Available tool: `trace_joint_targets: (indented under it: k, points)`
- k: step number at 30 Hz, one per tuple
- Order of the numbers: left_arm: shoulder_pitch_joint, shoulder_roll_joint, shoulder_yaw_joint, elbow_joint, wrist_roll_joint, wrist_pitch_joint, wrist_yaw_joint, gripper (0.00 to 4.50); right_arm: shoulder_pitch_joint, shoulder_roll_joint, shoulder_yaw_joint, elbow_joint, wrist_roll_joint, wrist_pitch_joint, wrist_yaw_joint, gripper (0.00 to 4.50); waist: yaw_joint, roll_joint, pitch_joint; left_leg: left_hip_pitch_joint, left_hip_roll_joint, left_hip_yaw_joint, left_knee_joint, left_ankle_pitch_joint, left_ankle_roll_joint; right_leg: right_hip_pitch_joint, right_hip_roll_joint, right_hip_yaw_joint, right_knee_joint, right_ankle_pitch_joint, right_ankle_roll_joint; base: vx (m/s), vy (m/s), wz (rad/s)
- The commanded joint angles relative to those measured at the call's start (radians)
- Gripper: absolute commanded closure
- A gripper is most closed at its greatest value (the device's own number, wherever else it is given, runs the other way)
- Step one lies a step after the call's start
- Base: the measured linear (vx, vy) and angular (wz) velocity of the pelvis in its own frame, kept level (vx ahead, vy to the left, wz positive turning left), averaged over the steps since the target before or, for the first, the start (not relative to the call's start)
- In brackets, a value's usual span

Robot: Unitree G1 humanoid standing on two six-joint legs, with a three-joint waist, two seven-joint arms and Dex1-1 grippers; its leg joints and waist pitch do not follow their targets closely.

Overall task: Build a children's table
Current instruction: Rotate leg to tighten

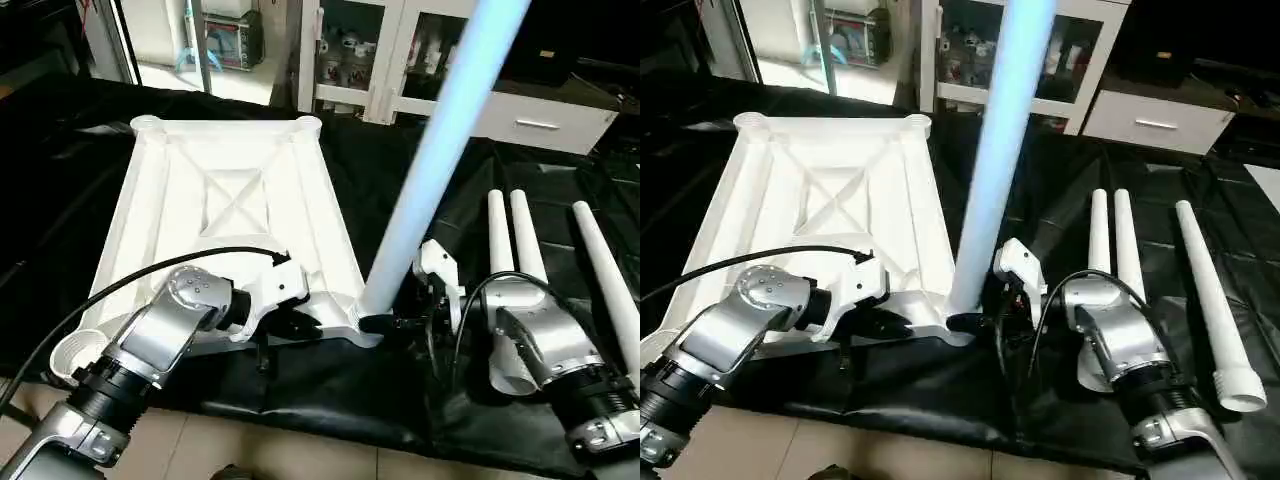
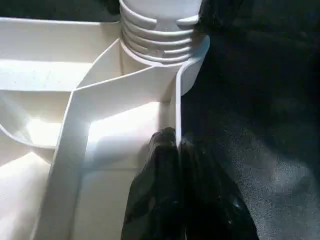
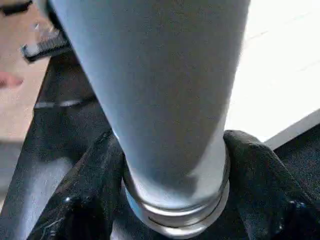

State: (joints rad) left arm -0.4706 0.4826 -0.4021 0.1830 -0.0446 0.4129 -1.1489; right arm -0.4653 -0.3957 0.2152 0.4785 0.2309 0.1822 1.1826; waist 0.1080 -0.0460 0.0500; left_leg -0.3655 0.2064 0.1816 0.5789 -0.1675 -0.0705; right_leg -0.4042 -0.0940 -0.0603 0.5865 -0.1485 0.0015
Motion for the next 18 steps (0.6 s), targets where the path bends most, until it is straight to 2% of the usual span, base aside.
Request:
trace_joint_targets:
  k: [1,2,3,4,5,7,8,9,10,11,12,13,14,15,16,17,18]
  points:
    - [0.002,-0.023,-0.022,0.002,-0.012,0.024,-0.007,4.5,-0.014,0.016,-0.025,0.062,-0.036,0.014,-0.116,1.84,-0.003,0.007,-0.06,0.015,0.021,-0.006,-0.077,-0.331,-0.023,0.041,-0.043,0.03,-0.058,-0.307,-0.203,0.0,0.0,0.0]
    - [-0.006,-0.039,-0.01,0.015,-0.016,0.041,0.015,4.5,-0.019,0.033,-0.031,0.087,-0.046,0.024,-0.166,1.85,-0.008,0.009,-0.057,0.018,0.02,-0.007,-0.078,-0.37,-0.032,0.035,-0.045,0.03,-0.064,-0.371,-0.187,0.0,0.0,0.0]
    - [-0.015,-0.054,0.001,0.03,-0.017,0.054,0.039,4.5,-0.024,0.05,-0.037,0.11,-0.055,0.038,-0.216,1.85,-0.008,0.009,-0.057,0.018,0.02,-0.007,-0.078,-0.37,-0.032,0.035,-0.045,0.03,-0.064,-0.371,-0.187,0.0,0.0,0.0]
    - [-0.021,-0.065,0.009,0.04,-0.017,0.063,0.054,4.5,-0.027,0.061,-0.04,0.124,-0.06,0.046,-0.248,1.85,-0.018,0.008,-0.051,0.02,0.017,-0.013,-0.079,-0.431,-0.051,0.03,-0.045,0.027,-0.074,-0.478,-0.158,-0.054,-0.011,-0.04]
    - [-0.035,-0.085,0.02,0.065,-0.008,0.078,0.095,4.5,-0.03,0.082,-0.049,0.142,-0.066,0.051,-0.299,1.85,-0.025,0.001,-0.05,0.019,0.015,-0.02,-0.079,-0.461,-0.055,0.032,-0.048,0.021,-0.083,-0.558,-0.124,-0.054,-0.011,-0.04]
    - [-0.073,-0.136,0.045,0.127,0.015,0.115,0.197,4.5,-0.041,0.138,-0.073,0.184,-0.073,0.072,-0.422,1.85,-0.029,0.004,-0.049,0.021,0.014,-0.023,-0.078,-0.476,-0.059,0.027,-0.05,0.018,-0.091,-0.615,-0.098,-0.062,-0.003,-0.09]
    - [-0.09,-0.157,0.057,0.152,0.024,0.135,0.24,4.5,-0.045,0.162,-0.08,0.198,-0.08,0.074,-0.472,1.85,-0.035,0.007,-0.046,0.032,0.01,-0.031,-0.072,-0.518,-0.069,0.018,-0.052,0.003,-0.109,-0.7,-0.062,-0.065,-0.001,-0.1]
    - [-0.104,-0.175,0.068,0.174,0.033,0.151,0.281,4.5,-0.051,0.183,-0.087,0.21,-0.087,0.074,-0.521,1.85,-0.04,0.006,-0.046,0.031,0.009,-0.033,-0.071,-0.527,-0.068,0.019,-0.051,-0.002,-0.114,-0.715,-0.052,-0.07,0.004,-0.11]
    - [-0.121,-0.193,0.078,0.2,0.044,0.162,0.32,4.5,-0.06,0.207,-0.096,0.226,-0.09,0.081,-0.571,1.85,-0.046,0.007,-0.046,0.03,0.009,-0.039,-0.073,-0.544,-0.068,0.025,-0.051,-0.015,-0.122,-0.733,-0.035,-0.065,0.017,-0.13]
    - [-0.15,-0.222,0.099,0.245,0.063,0.164,0.403,4.5,-0.078,0.24,-0.107,0.259,-0.107,0.075,-0.671,1.86,-0.057,0.016,-0.044,0.035,0.011,-0.044,-0.075,-0.58,-0.067,0.027,-0.048,-0.032,-0.133,-0.726,-0.03,-0.065,0.017,-0.13]
    - [-0.171,-0.243,0.114,0.276,0.076,0.164,0.46,4.5,-0.092,0.262,-0.114,0.285,-0.118,0.069,-0.742,1.86,-0.061,0.025,-0.042,0.04,0.013,-0.047,-0.076,-0.611,-0.067,0.025,-0.045,-0.042,-0.137,-0.714,-0.032,-0.067,0.032,-0.11]
    - [-0.185,-0.257,0.122,0.296,0.081,0.161,0.493,4.5,-0.104,0.28,-0.12,0.305,-0.119,0.067,-0.784,1.86,-0.074,0.035,-0.04,0.04,0.025,-0.061,-0.092,-0.696,-0.073,0.042,-0.037,-0.071,-0.135,-0.655,-0.032,-0.069,0.043,-0.11]
    - [-0.199,-0.27,0.129,0.314,0.086,0.159,0.523,4.5,-0.116,0.296,-0.126,0.324,-0.119,0.065,-0.823,1.86,-0.072,0.05,-0.033,0.004,0.056,-0.067,-0.15,-0.821,-0.077,0.088,-0.015,-0.076,-0.055,-0.495,-0.058,-0.069,0.043,-0.11]
    - [-0.219,-0.289,0.142,0.339,0.09,0.151,0.57,4.5,-0.134,0.321,-0.136,0.351,-0.119,0.062,-0.885,1.86,-0.05,0.057,-0.027,-0.052,0.08,-0.056,-0.209,-0.895,-0.079,0.132,-0.002,-0.067,0.076,-0.361,-0.077,-0.12,0.029,-0.07]
    - [-0.23,-0.298,0.142,0.353,0.096,0.141,0.593,4.5,-0.146,0.34,-0.142,0.367,-0.115,0.054,-0.915,1.86,0.009,0.047,-0.031,-0.064,0.058,0.012,-0.218,-0.897,-0.041,0.113,0.018,-0.053,0.134,-0.224,-0.067,-0.098,-0.021,0.1]
    - [-0.24,-0.306,0.142,0.367,0.105,0.132,0.611,4.5,-0.159,0.357,-0.149,0.385,-0.119,0.05,-0.95,1.86,-0.003,-0.036,-0.054,0.051,0.026,0.003,-0.101,-0.654,-0.037,0.031,-0.035,0.045,0.036,-0.644,0.009,-0.098,-0.021,0.1]
    - [-0.247,-0.311,0.141,0.376,0.111,0.127,0.622,4.5,-0.168,0.369,-0.154,0.397,-0.122,0.047,-0.974,1.86,-0.003,-0.04,-0.03,0.101,-0.009,-0.012,0.039,-0.475,-0.048,-0.055,-0.139,0.042,-0.13,-1.009,0.002,0.013,-0.11,0.06]
